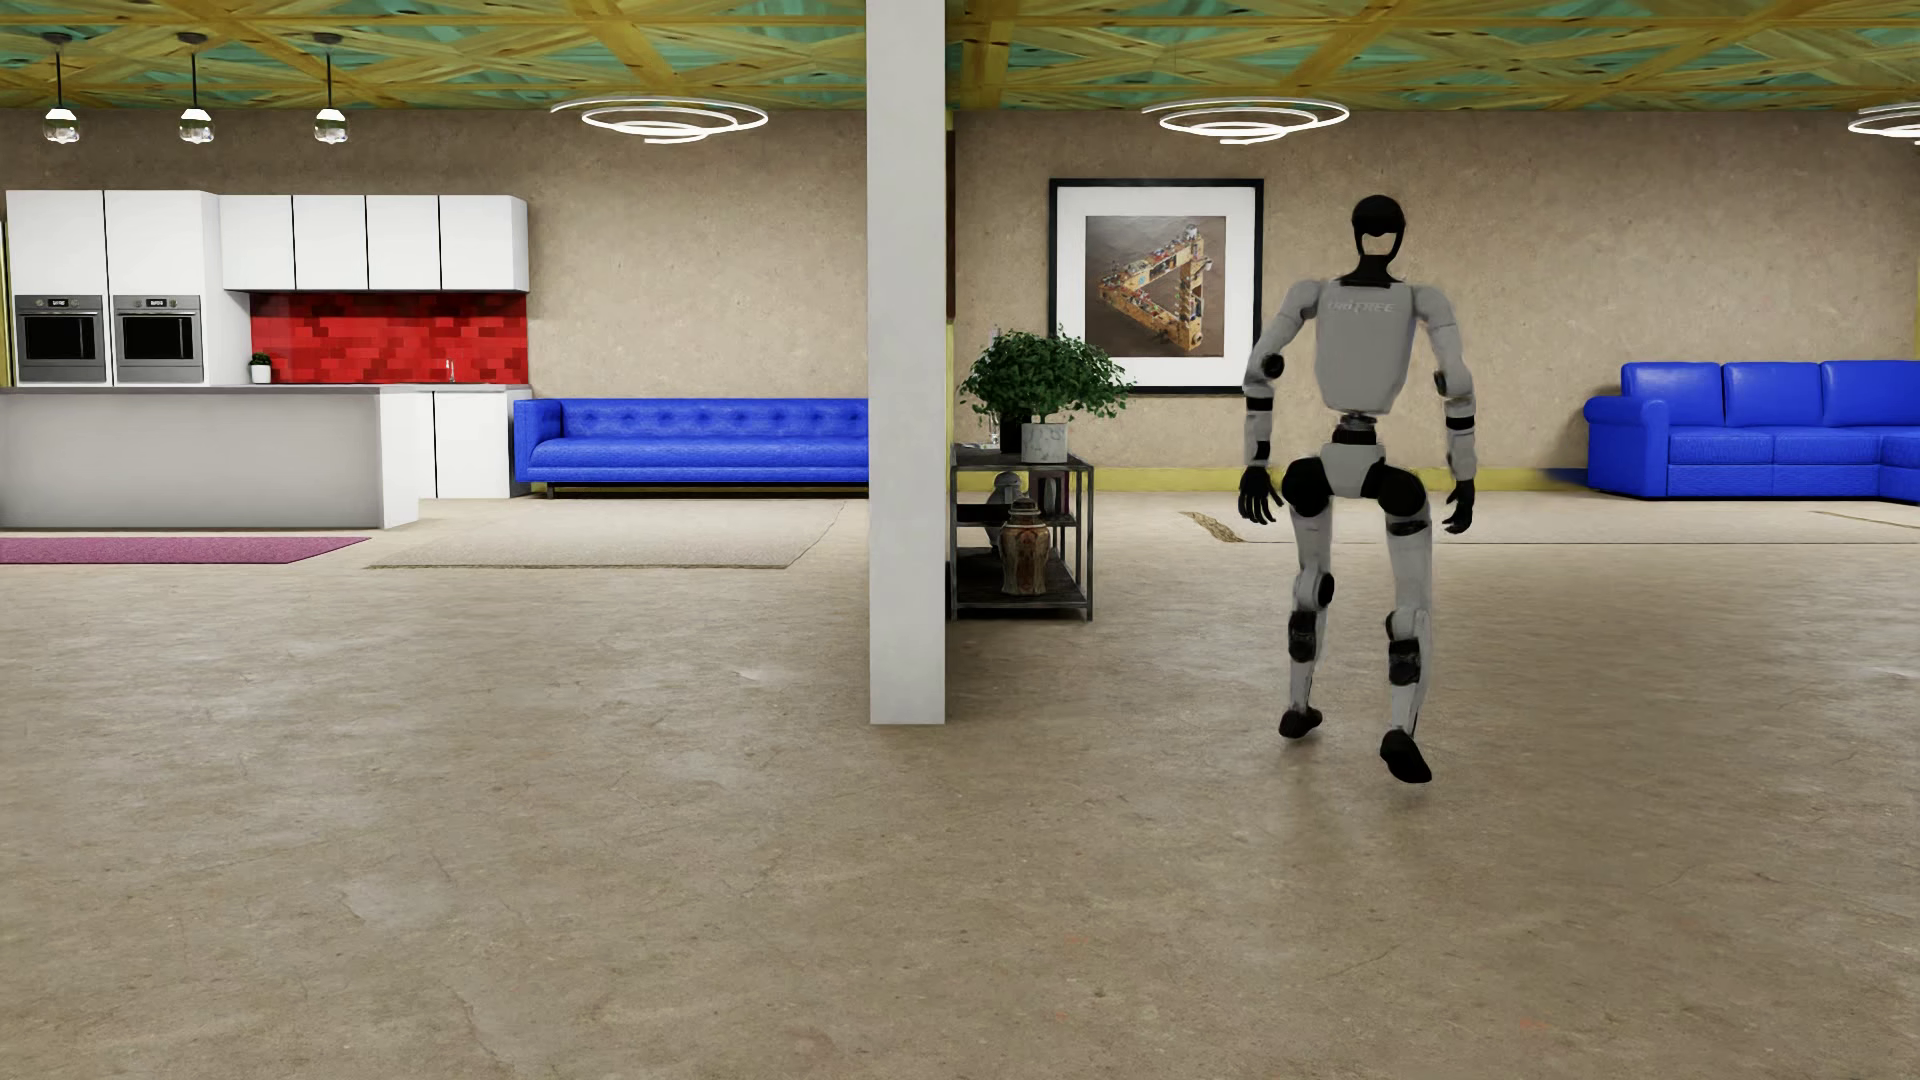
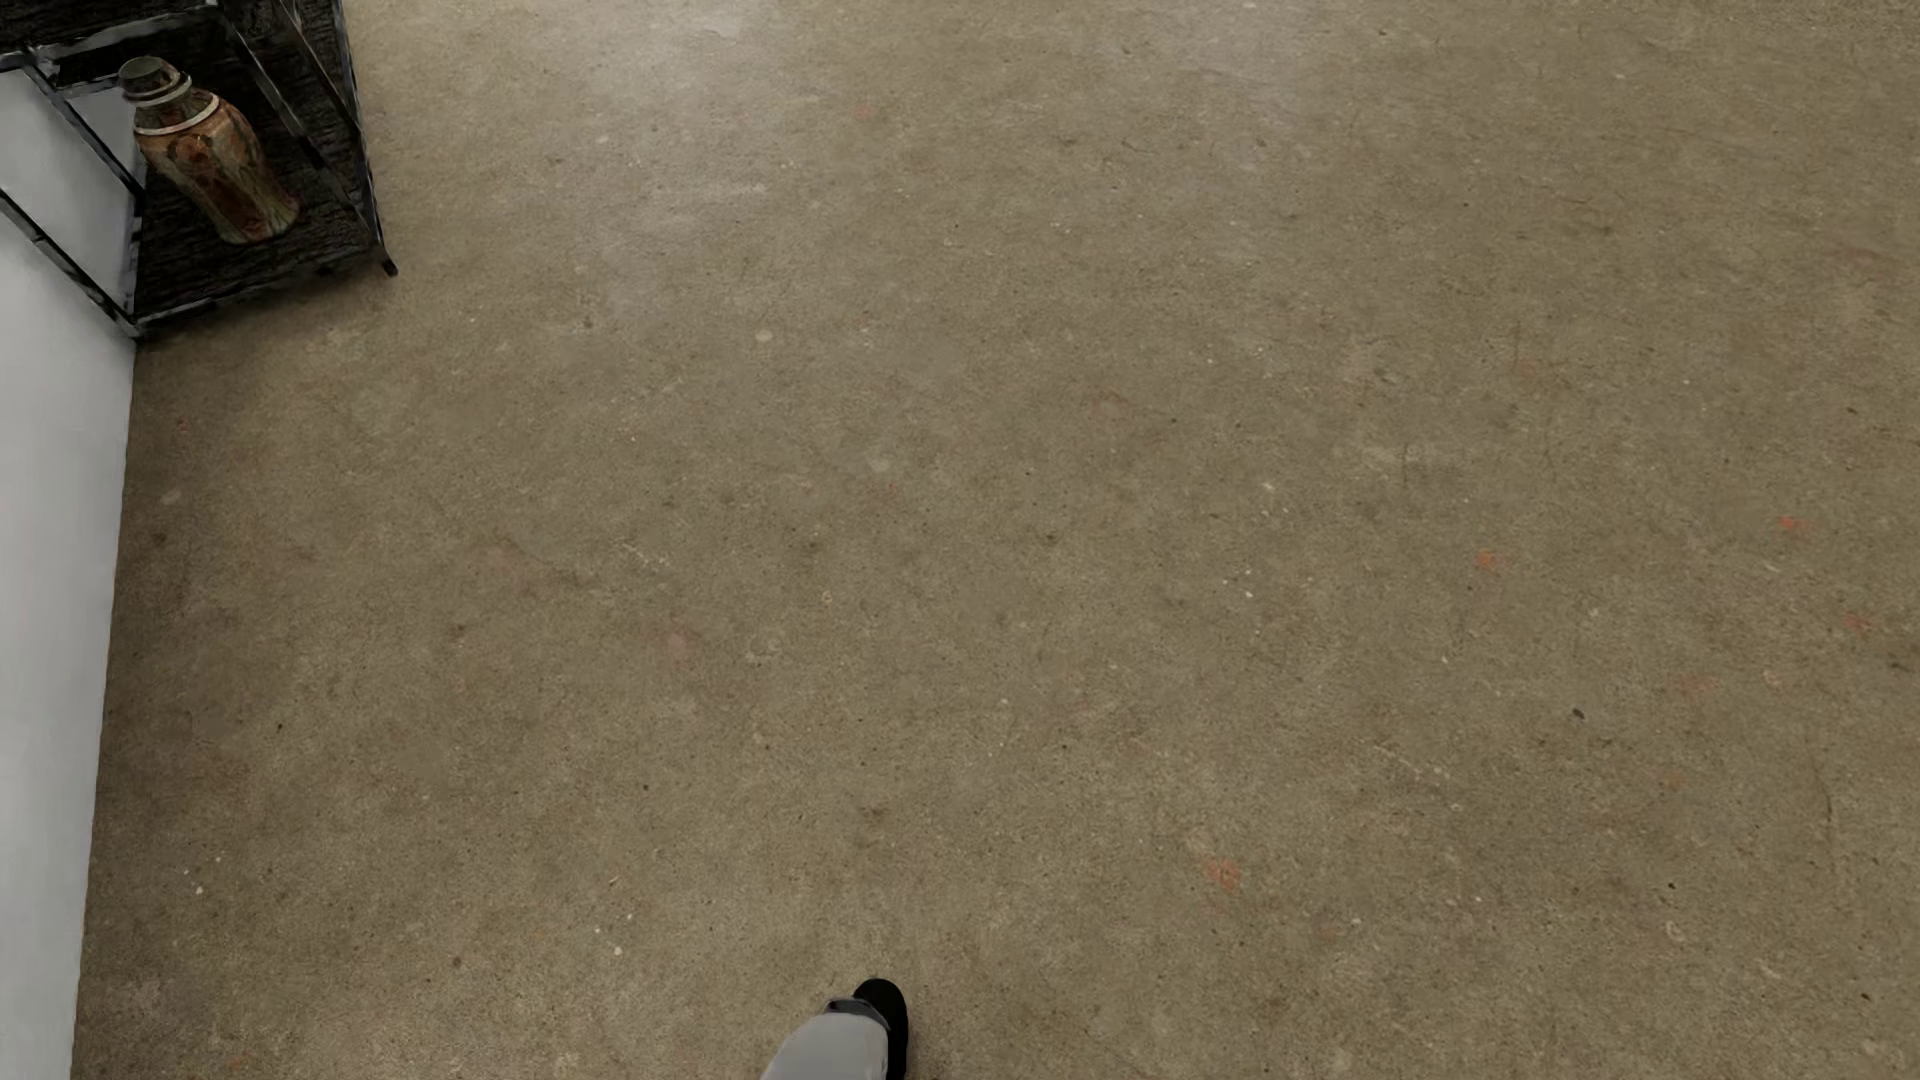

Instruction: Circle the corner

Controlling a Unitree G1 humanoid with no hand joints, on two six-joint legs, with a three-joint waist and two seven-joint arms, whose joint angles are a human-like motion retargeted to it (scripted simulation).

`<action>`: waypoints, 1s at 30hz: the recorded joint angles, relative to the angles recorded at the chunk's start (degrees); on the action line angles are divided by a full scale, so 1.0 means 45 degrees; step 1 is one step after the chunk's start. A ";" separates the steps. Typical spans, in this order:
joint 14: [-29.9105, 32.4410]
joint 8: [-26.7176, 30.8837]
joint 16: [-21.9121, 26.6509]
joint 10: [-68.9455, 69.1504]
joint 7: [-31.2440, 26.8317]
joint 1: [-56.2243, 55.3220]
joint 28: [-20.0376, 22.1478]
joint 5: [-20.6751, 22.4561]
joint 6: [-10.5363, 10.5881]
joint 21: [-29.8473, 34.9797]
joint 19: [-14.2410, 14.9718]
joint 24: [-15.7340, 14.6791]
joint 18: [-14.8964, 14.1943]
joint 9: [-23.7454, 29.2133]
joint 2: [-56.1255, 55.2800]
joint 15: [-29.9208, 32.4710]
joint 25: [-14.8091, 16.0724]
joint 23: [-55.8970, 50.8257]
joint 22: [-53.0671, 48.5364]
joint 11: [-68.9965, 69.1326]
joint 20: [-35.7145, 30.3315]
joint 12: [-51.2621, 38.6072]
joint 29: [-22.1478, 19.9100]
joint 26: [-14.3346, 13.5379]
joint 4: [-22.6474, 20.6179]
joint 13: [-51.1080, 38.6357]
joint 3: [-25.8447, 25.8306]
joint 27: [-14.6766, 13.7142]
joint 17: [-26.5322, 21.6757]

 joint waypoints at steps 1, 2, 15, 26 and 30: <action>0.2046 0.0000 0.0063 0.0469 0.0000 -0.0664 0.0000 -0.0143 -0.0202 0.0060 0.0000 0.0000 0.0000 0.0086 0.0237 -0.0109 0.0000 -0.0265 0.0206 0.0222 0.0191 0.0371 0.0000 0.0000 0.0179 -0.0370 0.0567 0.0000 -0.0141; 0.3815 0.0000 0.0138 0.1689 0.0000 -0.1242 0.0000 -0.0329 -0.0486 0.0145 0.0000 0.0000 0.0000 0.0332 0.0802 0.0280 0.0000 -0.0237 0.0685 0.0248 -0.0270 0.0463 0.0000 0.0000 0.0108 -0.0621 0.1014 0.0000 -0.0197; -0.3812 0.0000 0.0556 -0.1784 0.0000 1.0414 0.0000 0.1358 -0.1115 0.1851 0.0000 0.0000 0.0000 0.0205 -0.9731 0.2007 0.0000 0.2000 -0.4135 0.1032 0.3681 -0.3438 0.0000 0.0000 -0.2521 0.2651 -0.5085 0.0000 0.0170; 0.2397 0.0000 0.0164 1.0364 0.0000 0.4780 0.0000 0.3140 -0.1264 0.1148 0.0000 0.0000 0.0000 0.0254 -0.5244 0.1407 0.0000 0.0326 -0.2460 0.1330 0.3004 -0.1551 0.0000 0.0000 -0.1192 0.1202 -0.1827 0.0000 0.0979; 0.3694 0.0000 -0.0111 0.0239 0.0000 0.2288 0.0000 0.2723 -0.1325 -0.0321 0.0000 0.0000 0.0000 0.0162 -0.0930 0.0594 0.0000 -0.3100 0.0419 -0.0825 0.0134 0.0045 0.0000 0.0000 -0.1459 -0.0365 0.0199 0.0000 0.0756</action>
